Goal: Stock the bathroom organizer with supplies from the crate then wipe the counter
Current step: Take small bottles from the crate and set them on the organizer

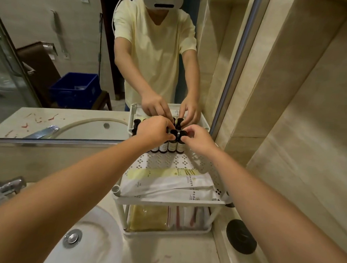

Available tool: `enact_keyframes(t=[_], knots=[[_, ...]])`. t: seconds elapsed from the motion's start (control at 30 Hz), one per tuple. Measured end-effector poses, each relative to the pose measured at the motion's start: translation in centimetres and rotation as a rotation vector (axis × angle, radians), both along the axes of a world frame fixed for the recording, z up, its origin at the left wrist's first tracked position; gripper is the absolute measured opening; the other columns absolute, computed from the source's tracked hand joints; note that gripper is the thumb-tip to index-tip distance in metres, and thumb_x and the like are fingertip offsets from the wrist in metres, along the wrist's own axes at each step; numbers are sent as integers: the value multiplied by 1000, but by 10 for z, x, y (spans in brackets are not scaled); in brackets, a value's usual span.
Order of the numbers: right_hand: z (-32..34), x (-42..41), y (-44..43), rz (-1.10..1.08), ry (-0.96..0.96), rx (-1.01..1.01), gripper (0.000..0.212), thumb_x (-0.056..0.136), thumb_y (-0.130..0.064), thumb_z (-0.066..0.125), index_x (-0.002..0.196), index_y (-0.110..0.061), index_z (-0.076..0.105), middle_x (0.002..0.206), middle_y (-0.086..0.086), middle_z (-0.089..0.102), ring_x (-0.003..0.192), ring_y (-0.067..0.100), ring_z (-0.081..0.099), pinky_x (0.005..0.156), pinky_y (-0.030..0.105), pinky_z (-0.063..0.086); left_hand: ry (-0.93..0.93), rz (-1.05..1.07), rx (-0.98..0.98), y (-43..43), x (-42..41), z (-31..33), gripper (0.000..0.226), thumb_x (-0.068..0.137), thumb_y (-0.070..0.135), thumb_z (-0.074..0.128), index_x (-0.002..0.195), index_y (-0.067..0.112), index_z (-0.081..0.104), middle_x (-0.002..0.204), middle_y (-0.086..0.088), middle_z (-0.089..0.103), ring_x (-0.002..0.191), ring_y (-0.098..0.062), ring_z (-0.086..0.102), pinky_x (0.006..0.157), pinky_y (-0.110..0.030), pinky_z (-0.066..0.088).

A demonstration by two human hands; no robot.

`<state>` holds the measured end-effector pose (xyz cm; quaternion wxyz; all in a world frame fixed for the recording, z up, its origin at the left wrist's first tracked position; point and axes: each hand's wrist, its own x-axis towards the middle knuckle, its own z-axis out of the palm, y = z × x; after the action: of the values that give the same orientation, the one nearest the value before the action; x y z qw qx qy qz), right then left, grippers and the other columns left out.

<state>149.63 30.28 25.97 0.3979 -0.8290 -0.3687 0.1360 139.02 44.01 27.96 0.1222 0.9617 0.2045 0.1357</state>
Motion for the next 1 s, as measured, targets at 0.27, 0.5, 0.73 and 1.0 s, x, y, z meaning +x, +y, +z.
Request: enact_keyframes(t=[0.27, 0.5, 0.73, 1.0], knots=[[-4, 1, 3, 5, -1, -8, 18, 89, -19, 66, 106, -18, 60, 100, -2, 60, 95, 16, 58, 84, 31, 47, 12, 5, 128, -4, -1, -1, 32, 84, 41, 70, 115, 32, 69, 96, 9, 68, 85, -16, 62, 56, -25, 37], [3, -7, -6, 24, -49, -41, 46, 89, -22, 65, 132, -20, 49, 121, 0, 56, 95, 14, 58, 72, 28, 52, -9, 13, 181, -11, -8, 1, 45, 85, 40, 69, 128, 31, 59, 113, 4, 59, 98, -18, 61, 62, -27, 35], [21, -33, -16, 37, -343, -105, 49, 89, -28, 59, 137, -25, 46, 142, -4, 42, 123, 17, 48, 92, 39, 48, -90, 17, 148, -20, -40, 9, 51, 84, 40, 70, 130, 27, 53, 115, 3, 57, 98, -18, 62, 72, -35, 53], [35, -89, -12, 170, -602, -257, 46, 88, -31, 57, 133, -25, 53, 134, -1, 50, 124, 21, 45, 92, 37, 44, -90, 111, 198, -25, -111, 10, 44, 87, 46, 63, 127, 28, 58, 119, 5, 60, 103, -15, 60, 79, -36, 54]])
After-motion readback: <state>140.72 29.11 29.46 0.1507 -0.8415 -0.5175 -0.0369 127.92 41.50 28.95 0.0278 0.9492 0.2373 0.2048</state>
